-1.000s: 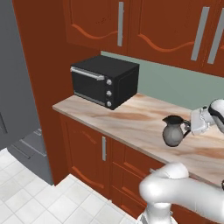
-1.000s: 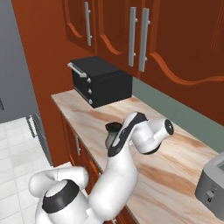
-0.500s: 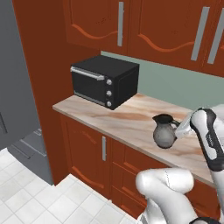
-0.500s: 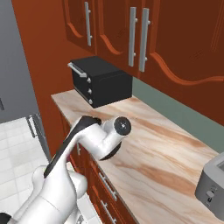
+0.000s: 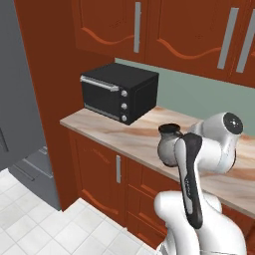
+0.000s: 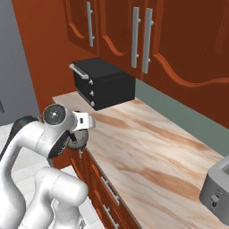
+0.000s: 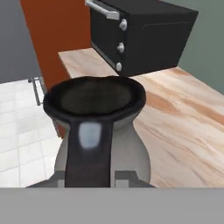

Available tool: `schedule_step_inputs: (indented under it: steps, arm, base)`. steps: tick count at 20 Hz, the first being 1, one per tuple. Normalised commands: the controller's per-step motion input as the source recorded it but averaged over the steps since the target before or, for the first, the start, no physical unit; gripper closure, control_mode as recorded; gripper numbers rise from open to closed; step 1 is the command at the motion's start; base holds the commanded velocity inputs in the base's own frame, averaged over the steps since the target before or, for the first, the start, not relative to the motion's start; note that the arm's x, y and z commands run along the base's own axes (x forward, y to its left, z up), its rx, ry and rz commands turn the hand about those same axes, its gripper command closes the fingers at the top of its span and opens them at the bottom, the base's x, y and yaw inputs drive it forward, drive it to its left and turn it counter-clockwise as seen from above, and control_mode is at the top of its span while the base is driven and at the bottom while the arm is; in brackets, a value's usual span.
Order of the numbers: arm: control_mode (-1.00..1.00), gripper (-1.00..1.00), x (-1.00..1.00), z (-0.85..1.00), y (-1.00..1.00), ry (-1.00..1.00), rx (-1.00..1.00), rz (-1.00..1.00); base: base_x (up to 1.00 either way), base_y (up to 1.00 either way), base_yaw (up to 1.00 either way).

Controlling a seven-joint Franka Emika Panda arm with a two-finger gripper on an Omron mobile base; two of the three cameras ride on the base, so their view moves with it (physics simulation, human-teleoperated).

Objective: Move the chicken breast and fish from the second highest shelf to the top shelf to make space. Then, place the pitcher from the counter on the cleared second highest shelf.

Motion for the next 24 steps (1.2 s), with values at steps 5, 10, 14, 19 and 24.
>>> schedule_step_inputs:
  steps: [5,10,14,19,24]
  arm:
    - [-1.0,1.0,-0.35,0.81,0.37,0.0,0.0,-0.29]
    - [-1.0,1.0,-0.21,0.13,-0.12,-0.06,0.01,-0.14]
    - [-1.0,1.0,-0.13,0.0,-0.3,-0.14,0.01,-0.04]
    - [-1.0,1.0,-0.04,0.0,-0.19,-0.1,0.0,0.0]
    - [-1.0,1.0,0.0,0.0,0.0,-0.01,0.0,0.01]
  base:
    - [0.0,0.0,0.0]
    - [0.0,0.0,0.0]
    - [0.0,0.0,0.0]
    - [0.0,0.0,0.0]
    - [0.0,0.0,0.0]
